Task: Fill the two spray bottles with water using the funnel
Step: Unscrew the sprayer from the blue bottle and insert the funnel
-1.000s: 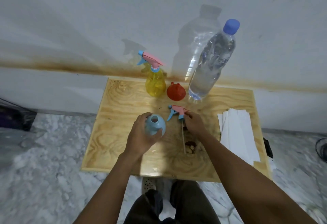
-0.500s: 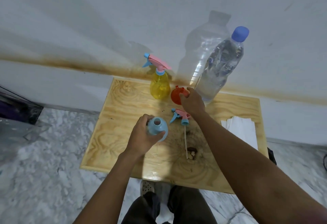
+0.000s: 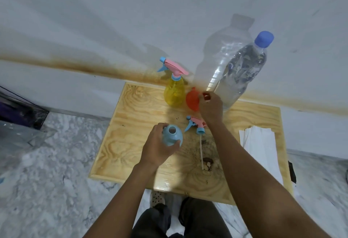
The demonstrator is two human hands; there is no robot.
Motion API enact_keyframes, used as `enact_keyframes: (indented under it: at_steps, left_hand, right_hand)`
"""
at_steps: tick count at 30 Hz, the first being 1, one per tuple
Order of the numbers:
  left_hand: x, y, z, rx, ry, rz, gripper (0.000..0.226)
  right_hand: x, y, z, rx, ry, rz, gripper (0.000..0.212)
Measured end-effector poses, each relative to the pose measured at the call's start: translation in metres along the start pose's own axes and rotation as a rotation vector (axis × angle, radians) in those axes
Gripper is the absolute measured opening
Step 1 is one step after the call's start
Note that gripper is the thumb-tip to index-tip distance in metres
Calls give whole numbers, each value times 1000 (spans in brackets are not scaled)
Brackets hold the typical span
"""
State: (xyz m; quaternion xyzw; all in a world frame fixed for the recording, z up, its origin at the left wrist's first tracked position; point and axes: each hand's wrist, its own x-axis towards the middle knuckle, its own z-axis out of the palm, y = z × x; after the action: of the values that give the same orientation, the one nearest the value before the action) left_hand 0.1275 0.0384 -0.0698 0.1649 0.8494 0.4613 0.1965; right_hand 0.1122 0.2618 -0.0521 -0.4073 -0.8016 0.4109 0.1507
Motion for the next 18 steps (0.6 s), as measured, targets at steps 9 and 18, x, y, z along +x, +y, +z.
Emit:
enact_keyframes:
  at_steps: [9, 18]
  left_hand:
    - [-7, 15, -18, 59, -60, 61, 91]
    - [-9, 79, -88, -399, -33, 168, 50]
  right_hand:
    - [-79, -26, -54, 321, 44, -64, 27]
    - [-127, -71, -73, 754, -326, 164, 31]
